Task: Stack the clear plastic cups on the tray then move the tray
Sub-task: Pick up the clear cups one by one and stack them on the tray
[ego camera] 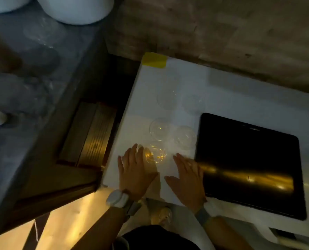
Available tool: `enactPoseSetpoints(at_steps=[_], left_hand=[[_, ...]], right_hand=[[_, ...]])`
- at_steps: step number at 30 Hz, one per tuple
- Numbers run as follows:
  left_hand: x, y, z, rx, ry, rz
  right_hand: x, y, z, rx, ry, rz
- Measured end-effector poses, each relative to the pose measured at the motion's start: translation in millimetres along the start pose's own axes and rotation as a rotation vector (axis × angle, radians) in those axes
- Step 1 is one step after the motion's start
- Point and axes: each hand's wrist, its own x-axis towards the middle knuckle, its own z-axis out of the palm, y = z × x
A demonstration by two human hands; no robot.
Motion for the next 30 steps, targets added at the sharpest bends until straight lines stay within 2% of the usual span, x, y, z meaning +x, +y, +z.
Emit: enactPoseSetpoints(at_steps=[4,10,13,15,18,23,25,28,30], left_hand=[[14,-6,-8,-0.021,0.066,0.076],[28,-16,-10,-0.049,0.041,0.232],[31,-16,-10,-0.095,0.037,0.252],[30,-14,-12,-0.186,0.037,0.264],[30,-8,-16,-0.38,-0.005,0.284],[29,19,-27,-0.53,-0.117,0.318],[30,34,-28,-0.574,-0.149,0.307],[31,57,-32,-0.79,-0.235,0.214],[34,75,-31,-0.874,-0.229,0.18]], right_hand=[[16,-12,5,0.121,-0.033,0.034],[25,-28,9,0.037,0.034,-0.015],[26,-32,9,0.113,0.076,-0.028],[26,-34,6,0.385,0.071,0.019],[28,-33,-8,0.853,0.037,0.216],[31,-15,-30,1.182,0.121,0.406],[31,-2,-37,1.204,0.109,0.415],[29,26,-51,1.131,0.154,0.302],[26,46,-64,1.058,0.184,0.225]])
